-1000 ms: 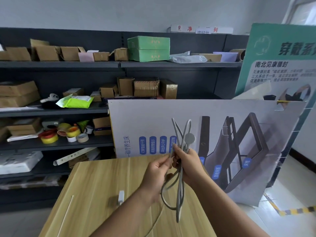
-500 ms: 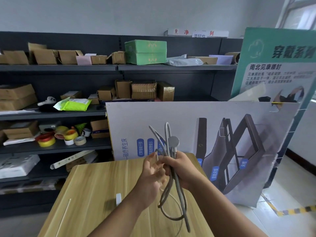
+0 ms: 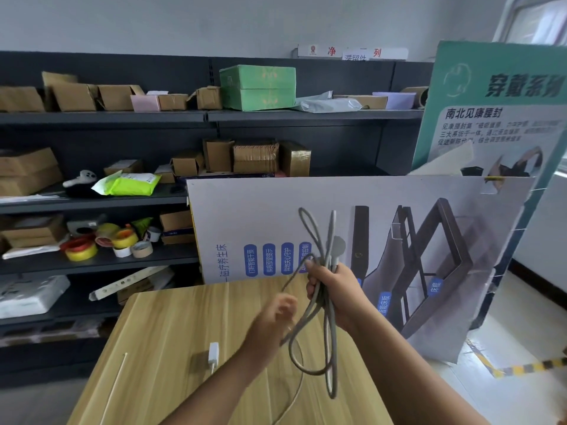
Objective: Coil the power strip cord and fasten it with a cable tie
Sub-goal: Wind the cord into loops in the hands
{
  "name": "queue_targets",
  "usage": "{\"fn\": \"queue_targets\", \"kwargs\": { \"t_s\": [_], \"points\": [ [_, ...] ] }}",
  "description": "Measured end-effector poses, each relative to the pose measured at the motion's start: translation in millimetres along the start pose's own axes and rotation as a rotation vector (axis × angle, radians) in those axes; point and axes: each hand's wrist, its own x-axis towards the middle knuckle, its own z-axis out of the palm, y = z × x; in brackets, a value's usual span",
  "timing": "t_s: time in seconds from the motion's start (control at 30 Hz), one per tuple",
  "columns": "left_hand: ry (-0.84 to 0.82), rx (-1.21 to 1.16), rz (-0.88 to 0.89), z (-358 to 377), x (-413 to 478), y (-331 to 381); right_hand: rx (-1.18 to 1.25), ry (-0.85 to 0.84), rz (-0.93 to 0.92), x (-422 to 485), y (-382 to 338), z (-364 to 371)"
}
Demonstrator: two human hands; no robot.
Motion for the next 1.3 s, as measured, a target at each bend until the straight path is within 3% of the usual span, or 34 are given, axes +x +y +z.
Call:
{"fn": "queue_targets", "kwargs": {
  "t_s": [0.1,0.4,0.47,0.6,0.67,0.73,0.83,0.9,1.0,1.1,1.3],
  "points": [
    [-0.321,-0.026,-0.171,14.9,-7.1,-9.7,0.007,0.036,-0.012,4.5,-3.9,-3.4],
    [-0.454,0.217,0.045,39.5,-24.9,-5.9,0.006,0.053,-0.094,11.0,-0.3,-4.9],
    [-0.386,0.19,0.098,25.3,-18.5,-4.4,0.087,0.0,-0.06,11.0,-1.2,-7.7],
    [0.103,-0.028,0.114,2.6,5.9,-8.0,0.297,-0.163,0.035,7.6,-7.9,-16.6],
    [0.263,0.024,0.076,3.6,14.3,-2.7,0.292,-0.257,0.047,2.5,-7.7,-15.0],
    [0.29,0.148,0.008,2.4,26.6,-2.4,0.268,-0.361,0.05,-3.4,-8.3,-9.4],
    [0.118,0.267,-0.081,-3.9,42.2,-9.0,0.261,-0.51,0.036,-8.4,-16.0,0.3],
    [0.077,0.276,-0.102,-7.1,39.8,-10.0,0.222,-0.469,0.013,-7.9,-23.2,2.8],
    [0.208,0.204,-0.07,-13.6,31.1,-9.8,0.003,-0.233,-0.076,-1.6,-28.4,-4.8],
    [0.293,-0.091,-0.004,-20.7,28.4,2.9,-0.26,-0.032,-0.124,7.8,-17.2,-16.3],
    [0.256,-0.439,0.059,-4.5,28.5,46.3,-0.275,0.032,0.025,8.3,14.7,1.1]
  ]
}}
